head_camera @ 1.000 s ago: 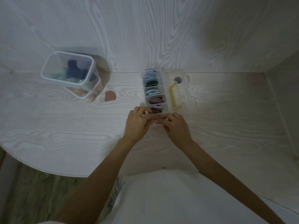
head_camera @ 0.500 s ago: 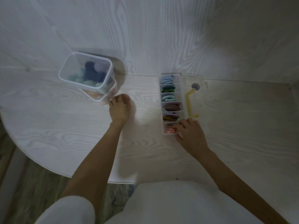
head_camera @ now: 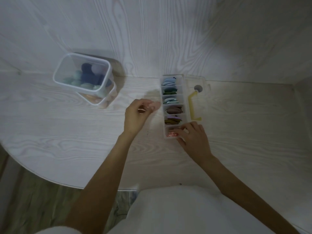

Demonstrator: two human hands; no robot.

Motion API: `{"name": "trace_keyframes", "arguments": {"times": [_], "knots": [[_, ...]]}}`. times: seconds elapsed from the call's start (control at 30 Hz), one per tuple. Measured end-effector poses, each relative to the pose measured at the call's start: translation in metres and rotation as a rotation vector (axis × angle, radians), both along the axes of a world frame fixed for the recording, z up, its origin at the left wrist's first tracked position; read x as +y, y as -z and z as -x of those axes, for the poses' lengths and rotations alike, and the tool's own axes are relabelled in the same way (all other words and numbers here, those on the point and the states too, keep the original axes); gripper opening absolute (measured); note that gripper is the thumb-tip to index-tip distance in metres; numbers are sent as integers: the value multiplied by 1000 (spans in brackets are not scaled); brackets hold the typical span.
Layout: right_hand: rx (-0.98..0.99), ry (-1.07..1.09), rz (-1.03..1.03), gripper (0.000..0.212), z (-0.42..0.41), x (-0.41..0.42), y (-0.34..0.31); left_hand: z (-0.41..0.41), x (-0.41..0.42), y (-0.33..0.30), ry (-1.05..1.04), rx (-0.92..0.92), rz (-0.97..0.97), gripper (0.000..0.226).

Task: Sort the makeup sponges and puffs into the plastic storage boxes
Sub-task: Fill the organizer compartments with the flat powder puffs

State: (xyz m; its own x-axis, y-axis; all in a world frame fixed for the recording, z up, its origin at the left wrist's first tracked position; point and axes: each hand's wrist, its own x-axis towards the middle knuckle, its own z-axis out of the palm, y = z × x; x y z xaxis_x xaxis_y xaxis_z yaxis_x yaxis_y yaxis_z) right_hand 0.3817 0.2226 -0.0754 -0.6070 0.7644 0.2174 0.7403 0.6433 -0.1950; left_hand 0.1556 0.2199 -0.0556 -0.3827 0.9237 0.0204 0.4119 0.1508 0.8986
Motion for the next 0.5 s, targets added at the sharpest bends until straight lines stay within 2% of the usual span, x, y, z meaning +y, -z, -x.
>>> {"name": "trace_keyframes", "arguments": {"times": [0.07, 0.13, 0.23, 0.3, 0.5], "knots": [[1, 3, -8, 24, 1, -2, -1, -23, -10, -11, 113, 46, -64, 11], [-3, 3, -23, 28, 1, -3, -4, -41, -19, -12, 206, 169, -72, 11], [2, 13, -36, 31, 2, -6, -6, -57, -28, -5, 230, 435, -69, 22], [6, 23, -34, 32, 2, -7, -6, -61, -30, -1, 220, 528, -70, 31], [31, 30, -43, 30, 2, -8, -6, -58, -20, 11, 265, 715, -247, 19]]}}
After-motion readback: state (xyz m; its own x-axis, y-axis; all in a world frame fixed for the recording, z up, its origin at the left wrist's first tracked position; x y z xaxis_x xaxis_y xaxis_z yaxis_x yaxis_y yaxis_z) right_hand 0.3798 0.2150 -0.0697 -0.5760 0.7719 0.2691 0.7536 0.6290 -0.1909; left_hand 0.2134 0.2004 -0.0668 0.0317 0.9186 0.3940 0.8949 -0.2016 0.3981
